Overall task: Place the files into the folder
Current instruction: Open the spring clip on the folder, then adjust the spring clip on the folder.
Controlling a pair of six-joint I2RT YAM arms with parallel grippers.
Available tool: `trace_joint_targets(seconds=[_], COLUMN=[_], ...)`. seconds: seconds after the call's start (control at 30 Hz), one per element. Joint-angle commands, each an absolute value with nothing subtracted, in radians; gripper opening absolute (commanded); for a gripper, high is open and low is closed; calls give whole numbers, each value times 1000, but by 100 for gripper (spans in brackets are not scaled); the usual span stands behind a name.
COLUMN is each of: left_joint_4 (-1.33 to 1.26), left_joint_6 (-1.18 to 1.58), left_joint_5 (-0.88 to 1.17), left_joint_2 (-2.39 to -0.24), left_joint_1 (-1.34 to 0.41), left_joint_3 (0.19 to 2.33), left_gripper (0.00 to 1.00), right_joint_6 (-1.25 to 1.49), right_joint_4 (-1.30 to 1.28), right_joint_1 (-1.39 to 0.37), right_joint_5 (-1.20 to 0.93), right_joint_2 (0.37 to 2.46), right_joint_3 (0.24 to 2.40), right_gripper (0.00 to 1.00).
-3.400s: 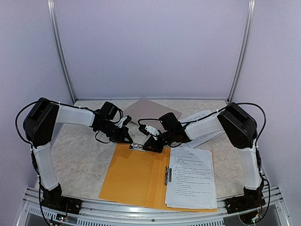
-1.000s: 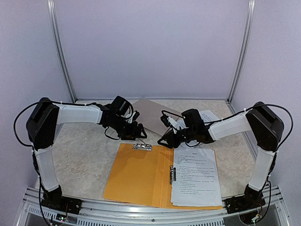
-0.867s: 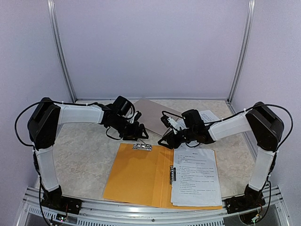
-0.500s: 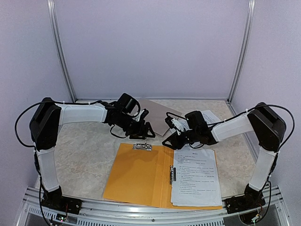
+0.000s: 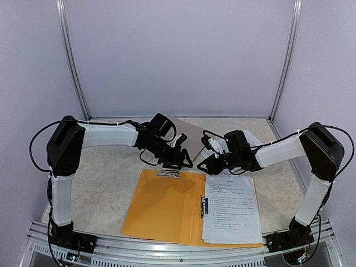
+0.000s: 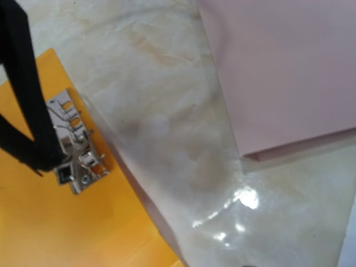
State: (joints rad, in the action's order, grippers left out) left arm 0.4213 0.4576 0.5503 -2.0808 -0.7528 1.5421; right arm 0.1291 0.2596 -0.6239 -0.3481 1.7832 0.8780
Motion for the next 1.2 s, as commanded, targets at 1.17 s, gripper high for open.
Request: trace_joint_targets(seconds=[1.17], left_joint_4=[194], left_joint_6=[480], left_joint_5=[283], left_joint_2=[-1651], left_joint_1=[-611], left_joint_3=[1094], left_gripper=[99], right_joint_6=[209], right_joint_4=[235], right_joint_1=[-728], right_joint_5=[-438], right_joint_2=[2022], right_joint_3=[1188], right_gripper=[43])
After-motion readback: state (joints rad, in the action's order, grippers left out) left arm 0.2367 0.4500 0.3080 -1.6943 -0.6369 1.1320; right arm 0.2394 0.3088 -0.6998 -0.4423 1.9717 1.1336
